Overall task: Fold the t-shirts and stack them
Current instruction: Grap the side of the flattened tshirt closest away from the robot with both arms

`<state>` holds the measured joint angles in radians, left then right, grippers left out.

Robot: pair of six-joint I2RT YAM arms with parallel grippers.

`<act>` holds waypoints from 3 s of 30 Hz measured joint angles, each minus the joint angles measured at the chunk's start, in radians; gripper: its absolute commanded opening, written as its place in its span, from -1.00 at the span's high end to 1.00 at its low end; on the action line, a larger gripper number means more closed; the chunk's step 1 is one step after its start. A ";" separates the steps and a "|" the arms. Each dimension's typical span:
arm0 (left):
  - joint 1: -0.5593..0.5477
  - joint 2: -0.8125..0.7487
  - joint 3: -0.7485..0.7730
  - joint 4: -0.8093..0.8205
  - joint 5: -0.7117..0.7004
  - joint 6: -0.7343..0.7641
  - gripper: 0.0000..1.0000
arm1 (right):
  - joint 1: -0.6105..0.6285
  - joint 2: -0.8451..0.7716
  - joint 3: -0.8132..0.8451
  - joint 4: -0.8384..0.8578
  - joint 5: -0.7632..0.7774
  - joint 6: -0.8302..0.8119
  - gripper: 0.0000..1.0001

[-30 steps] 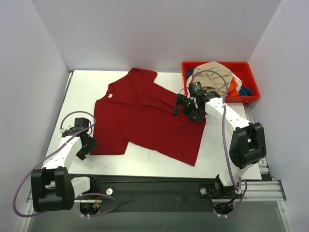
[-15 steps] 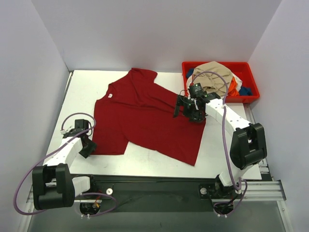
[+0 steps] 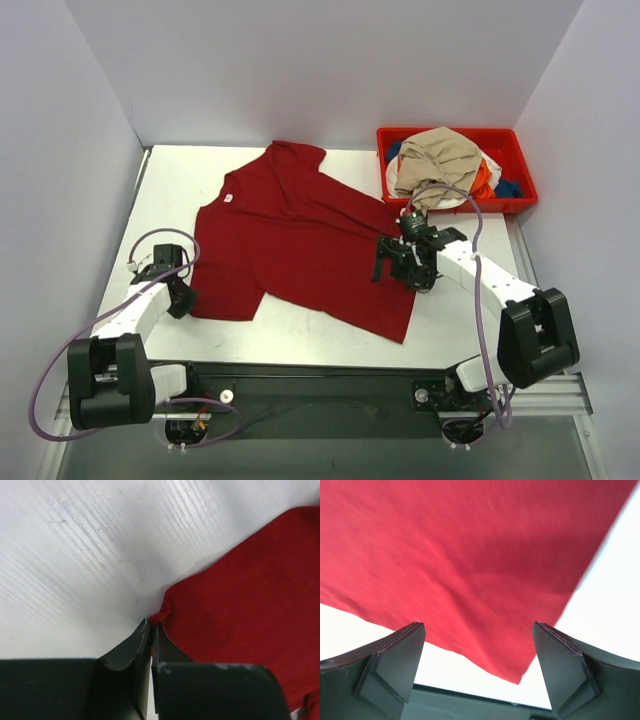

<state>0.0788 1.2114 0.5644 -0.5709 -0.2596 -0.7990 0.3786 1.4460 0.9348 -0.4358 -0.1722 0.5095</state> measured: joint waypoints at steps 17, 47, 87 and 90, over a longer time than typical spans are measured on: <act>0.003 0.075 0.058 -0.002 0.079 0.080 1.00 | 0.082 -0.286 -0.308 -0.146 0.053 0.125 -0.44; 0.007 0.079 0.062 0.000 0.112 0.090 1.00 | 0.088 -0.193 -0.390 -0.122 0.002 0.142 0.38; 0.089 0.048 0.078 -0.062 0.183 0.130 1.00 | 0.093 -0.079 -0.295 -0.095 -0.021 0.085 0.30; 0.089 0.048 0.078 -0.062 0.184 0.130 1.00 | 0.093 -0.080 -0.306 -0.095 -0.024 0.085 0.42</act>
<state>0.1673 1.2598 0.6426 -0.6331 -0.0757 -0.6693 0.4721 1.3659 0.6292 -0.5308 -0.1963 0.5941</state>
